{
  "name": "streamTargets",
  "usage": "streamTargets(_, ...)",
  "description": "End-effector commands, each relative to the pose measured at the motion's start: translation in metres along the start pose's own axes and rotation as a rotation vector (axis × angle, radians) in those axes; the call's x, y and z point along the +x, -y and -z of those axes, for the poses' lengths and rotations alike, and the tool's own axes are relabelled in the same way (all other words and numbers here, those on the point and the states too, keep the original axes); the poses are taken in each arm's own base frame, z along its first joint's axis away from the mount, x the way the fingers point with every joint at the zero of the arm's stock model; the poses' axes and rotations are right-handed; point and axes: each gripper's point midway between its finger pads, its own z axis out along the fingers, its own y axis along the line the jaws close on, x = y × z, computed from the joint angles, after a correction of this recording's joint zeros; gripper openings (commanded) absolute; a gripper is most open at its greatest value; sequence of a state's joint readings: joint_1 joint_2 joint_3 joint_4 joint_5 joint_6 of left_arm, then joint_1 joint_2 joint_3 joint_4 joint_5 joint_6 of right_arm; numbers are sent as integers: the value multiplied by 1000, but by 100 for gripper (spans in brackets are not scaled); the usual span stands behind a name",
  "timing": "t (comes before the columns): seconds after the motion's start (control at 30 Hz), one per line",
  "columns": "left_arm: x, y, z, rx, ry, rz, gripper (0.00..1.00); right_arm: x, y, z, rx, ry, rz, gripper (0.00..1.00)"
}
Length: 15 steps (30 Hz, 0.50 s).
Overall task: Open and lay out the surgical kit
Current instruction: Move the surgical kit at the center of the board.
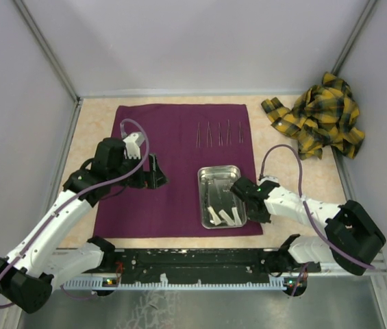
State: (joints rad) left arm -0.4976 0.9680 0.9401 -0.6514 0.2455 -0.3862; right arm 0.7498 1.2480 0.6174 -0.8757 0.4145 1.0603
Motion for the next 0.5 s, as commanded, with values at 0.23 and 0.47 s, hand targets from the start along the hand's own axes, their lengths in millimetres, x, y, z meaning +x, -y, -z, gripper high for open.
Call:
streamTargets(0.23,-12,10,7,30,25,-39,100,-12,24,11,68,74,-41,0)
streamTargets(0.47,-10,9,7,27,21,-31,100,-10,25,11,69,69,-41,0)
